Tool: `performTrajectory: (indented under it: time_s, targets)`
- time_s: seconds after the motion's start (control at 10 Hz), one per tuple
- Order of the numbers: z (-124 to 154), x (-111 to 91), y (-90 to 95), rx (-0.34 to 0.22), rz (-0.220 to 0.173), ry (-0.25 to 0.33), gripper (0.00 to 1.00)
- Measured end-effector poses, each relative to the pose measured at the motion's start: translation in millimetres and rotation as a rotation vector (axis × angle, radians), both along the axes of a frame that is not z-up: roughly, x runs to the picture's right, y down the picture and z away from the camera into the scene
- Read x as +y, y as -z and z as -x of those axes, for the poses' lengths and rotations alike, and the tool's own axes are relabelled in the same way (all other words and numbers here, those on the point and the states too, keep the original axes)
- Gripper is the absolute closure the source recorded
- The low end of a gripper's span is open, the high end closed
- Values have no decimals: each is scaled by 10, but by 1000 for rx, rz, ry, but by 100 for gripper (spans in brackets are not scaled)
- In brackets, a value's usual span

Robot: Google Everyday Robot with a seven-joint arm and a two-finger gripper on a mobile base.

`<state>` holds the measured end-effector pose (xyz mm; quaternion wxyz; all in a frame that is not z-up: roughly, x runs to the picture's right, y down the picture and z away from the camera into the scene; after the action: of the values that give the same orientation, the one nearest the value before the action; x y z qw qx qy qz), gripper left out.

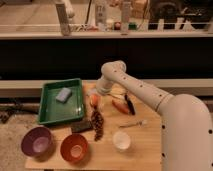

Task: Place apple in red bowl

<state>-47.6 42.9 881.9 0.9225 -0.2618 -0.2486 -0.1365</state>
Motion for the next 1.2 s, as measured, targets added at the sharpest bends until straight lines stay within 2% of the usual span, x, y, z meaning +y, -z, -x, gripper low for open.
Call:
performTrajectory:
  time_s: [0.1,0.4,0.5,0.6,0.8,1.0,1.2]
  targets:
    - [-1,8,-1,0,5,-3,54]
    - [19,37,38,-14,21,-7,58]
    - [16,66,115,-34,23,-10,66]
    - [2,67,218,-53,16,-12,69]
    - [12,70,488,-89,-1,4,70]
    - [145,200,814,-129,-6,53,70]
    - [368,347,1046,-170,4,97,71]
